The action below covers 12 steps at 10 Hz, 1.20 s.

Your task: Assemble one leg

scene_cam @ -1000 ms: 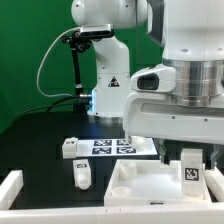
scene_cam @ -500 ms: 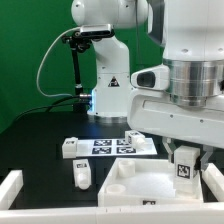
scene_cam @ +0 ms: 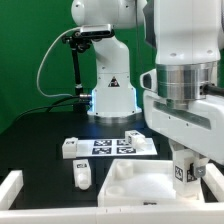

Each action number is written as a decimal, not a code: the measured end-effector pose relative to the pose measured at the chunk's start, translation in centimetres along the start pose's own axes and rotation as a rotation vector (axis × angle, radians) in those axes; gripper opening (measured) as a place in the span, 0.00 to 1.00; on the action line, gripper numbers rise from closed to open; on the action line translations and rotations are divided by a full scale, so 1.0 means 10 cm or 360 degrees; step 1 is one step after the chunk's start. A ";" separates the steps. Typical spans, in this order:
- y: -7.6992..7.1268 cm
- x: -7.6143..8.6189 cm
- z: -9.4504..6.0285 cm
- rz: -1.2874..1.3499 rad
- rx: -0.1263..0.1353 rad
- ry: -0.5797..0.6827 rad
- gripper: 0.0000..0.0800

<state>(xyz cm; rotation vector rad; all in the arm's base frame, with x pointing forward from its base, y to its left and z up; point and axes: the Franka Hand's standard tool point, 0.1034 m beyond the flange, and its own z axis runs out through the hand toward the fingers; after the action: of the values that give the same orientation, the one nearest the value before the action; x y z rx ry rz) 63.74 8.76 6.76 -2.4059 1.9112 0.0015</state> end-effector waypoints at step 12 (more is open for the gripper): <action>-0.10 -0.33 -0.07 -0.0212 0.0101 -0.0004 0.80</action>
Offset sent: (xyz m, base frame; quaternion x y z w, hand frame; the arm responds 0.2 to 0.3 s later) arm 0.0070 0.0250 0.0073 0.0447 -0.0194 0.1673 0.9847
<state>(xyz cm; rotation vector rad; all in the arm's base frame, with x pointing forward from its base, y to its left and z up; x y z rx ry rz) 63.90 12.12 7.70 -2.4844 1.7185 -0.0623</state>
